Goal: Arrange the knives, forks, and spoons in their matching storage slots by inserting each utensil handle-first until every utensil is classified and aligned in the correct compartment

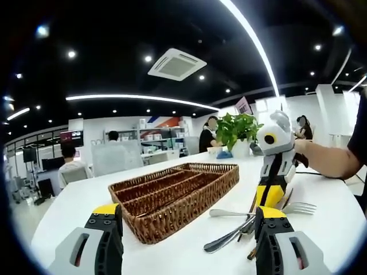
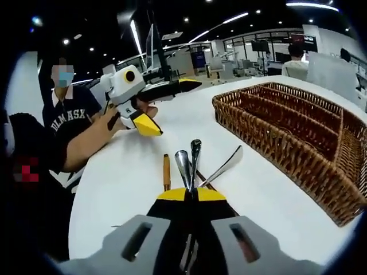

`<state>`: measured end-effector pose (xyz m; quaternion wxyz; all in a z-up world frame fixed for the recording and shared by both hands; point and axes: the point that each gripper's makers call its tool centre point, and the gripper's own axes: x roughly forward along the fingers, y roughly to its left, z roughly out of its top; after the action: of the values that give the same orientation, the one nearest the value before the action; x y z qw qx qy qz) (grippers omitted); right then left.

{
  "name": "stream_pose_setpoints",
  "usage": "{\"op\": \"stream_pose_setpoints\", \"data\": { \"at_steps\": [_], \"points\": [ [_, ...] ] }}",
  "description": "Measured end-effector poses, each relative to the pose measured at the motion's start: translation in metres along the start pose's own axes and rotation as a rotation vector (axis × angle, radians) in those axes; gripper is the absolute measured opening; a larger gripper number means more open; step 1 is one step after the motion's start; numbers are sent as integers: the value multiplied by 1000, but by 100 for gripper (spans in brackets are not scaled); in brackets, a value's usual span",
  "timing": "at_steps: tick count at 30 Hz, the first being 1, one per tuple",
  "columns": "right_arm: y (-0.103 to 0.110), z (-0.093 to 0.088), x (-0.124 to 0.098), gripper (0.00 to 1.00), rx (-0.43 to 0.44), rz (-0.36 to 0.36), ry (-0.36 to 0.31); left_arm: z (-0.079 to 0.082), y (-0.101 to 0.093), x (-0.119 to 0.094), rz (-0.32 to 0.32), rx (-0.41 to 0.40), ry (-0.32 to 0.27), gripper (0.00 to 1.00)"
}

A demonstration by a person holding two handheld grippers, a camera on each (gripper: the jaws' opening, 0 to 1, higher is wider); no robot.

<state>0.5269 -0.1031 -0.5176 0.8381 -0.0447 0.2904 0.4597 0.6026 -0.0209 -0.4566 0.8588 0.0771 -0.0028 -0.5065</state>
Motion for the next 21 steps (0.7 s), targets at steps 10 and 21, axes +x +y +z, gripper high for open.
{"op": "stream_pose_setpoints", "data": {
  "at_steps": [10,21],
  "points": [
    [-1,1,-2,1,0,-3,-7,1,0,-1,0,-1,-4,100],
    [-5,5,-2,1,-52,-27,-15,1,0,-1,0,1,-3,100]
  ]
}}
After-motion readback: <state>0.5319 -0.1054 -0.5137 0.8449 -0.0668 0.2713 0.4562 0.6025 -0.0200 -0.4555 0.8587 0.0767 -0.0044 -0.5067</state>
